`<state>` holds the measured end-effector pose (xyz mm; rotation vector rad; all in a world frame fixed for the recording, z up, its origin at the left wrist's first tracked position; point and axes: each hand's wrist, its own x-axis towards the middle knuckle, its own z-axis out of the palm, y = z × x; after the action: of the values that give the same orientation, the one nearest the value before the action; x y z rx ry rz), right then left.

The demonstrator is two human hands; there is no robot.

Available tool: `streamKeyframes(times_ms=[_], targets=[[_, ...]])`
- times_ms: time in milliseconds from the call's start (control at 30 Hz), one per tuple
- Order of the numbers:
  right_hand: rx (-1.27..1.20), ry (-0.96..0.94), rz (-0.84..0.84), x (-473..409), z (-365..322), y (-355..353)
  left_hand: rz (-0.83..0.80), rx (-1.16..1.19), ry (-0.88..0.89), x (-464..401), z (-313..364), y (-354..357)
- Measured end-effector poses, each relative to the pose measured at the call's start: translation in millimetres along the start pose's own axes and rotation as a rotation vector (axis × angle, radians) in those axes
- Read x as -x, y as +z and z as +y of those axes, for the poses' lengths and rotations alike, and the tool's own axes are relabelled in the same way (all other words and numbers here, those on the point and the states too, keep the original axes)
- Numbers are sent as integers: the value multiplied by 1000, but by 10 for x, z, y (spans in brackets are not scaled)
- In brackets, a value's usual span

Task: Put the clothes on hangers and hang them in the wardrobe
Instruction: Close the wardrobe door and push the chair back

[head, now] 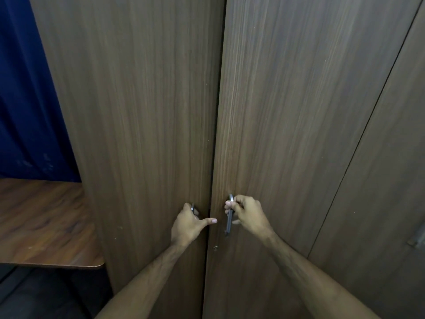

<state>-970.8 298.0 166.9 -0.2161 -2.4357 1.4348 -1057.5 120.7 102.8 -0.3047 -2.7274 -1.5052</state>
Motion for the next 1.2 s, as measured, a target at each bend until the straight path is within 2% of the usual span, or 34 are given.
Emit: streamKeyframes(times_ms=[100,200,433,600,733,867,1000,1100,1200], targets=[[31,-2,16,-61,-34,20,151,-100,8,105,-17,91],[36,-2,43,-136,-48,62,270,-99,56,141,-37,189],[78,12,26,-324,-57,100,277,-118,67,-52,-42,254],[125,32,66,-465,-29,136,359,-161,64,-190,-36,339],[146,39,57,-574,-7,126,475,-132,131,-238,-66,456],[145,49,41,-635,-9,106,512,-143,174,-290,-113,506],[164,69,35,-654,-4,98,437,-152,132,-285,-110,474],[288,25,70,-574,-4,138,226,-172,150,-286,-204,345],[378,8,69,-527,-1,143,36,-402,195,-218,-212,78]])
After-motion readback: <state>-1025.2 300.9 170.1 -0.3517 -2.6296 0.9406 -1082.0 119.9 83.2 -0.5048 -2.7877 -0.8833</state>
